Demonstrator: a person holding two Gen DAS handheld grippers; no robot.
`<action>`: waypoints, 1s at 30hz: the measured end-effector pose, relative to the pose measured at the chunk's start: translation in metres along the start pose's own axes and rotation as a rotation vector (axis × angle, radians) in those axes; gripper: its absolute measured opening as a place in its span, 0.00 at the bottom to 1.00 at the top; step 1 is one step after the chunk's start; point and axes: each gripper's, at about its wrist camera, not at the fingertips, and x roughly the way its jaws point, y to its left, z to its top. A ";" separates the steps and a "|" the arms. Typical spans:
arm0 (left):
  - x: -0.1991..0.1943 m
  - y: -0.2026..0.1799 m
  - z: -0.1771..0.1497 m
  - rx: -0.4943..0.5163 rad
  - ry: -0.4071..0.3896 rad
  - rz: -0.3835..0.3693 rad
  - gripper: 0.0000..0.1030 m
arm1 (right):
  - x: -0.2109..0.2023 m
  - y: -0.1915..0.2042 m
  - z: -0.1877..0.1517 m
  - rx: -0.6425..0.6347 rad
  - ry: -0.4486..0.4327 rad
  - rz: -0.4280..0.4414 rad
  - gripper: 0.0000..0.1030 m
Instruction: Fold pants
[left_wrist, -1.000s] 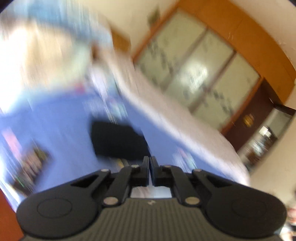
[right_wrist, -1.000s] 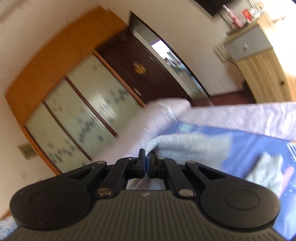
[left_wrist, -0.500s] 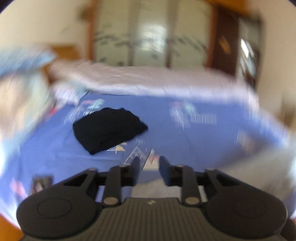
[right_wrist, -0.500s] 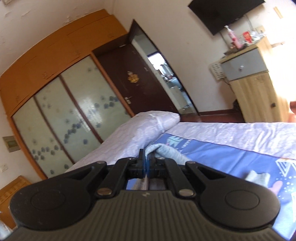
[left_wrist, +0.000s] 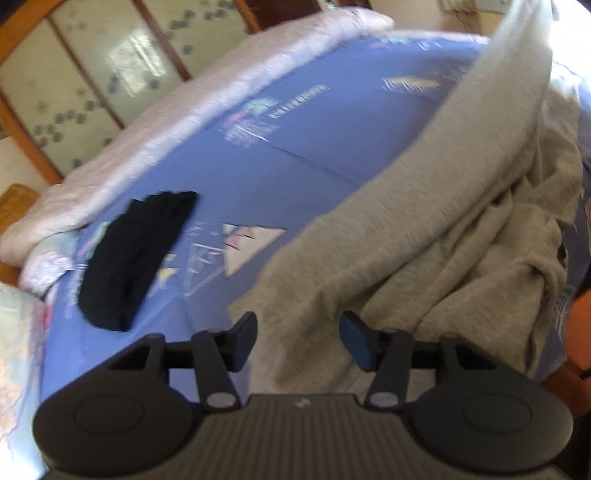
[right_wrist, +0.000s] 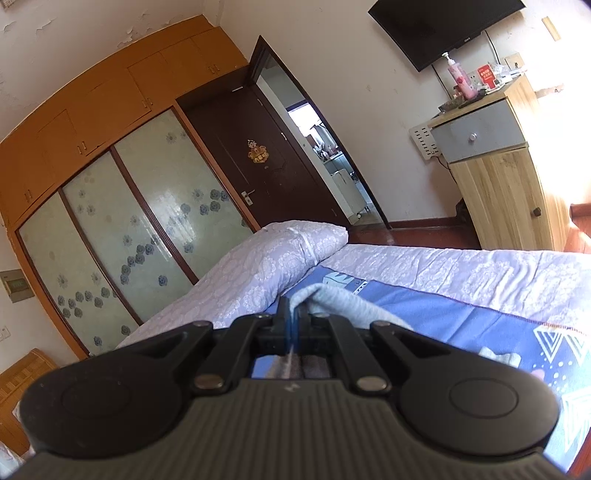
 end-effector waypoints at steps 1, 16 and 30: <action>0.012 -0.003 0.000 0.010 0.041 -0.011 0.11 | 0.000 0.002 0.001 -0.004 -0.003 0.001 0.04; -0.042 0.083 0.086 -0.341 -0.206 0.295 0.04 | 0.037 0.013 0.009 -0.081 -0.011 -0.018 0.04; 0.118 0.111 0.209 -0.503 0.014 0.179 0.46 | 0.284 0.036 0.031 -0.157 0.170 -0.261 0.39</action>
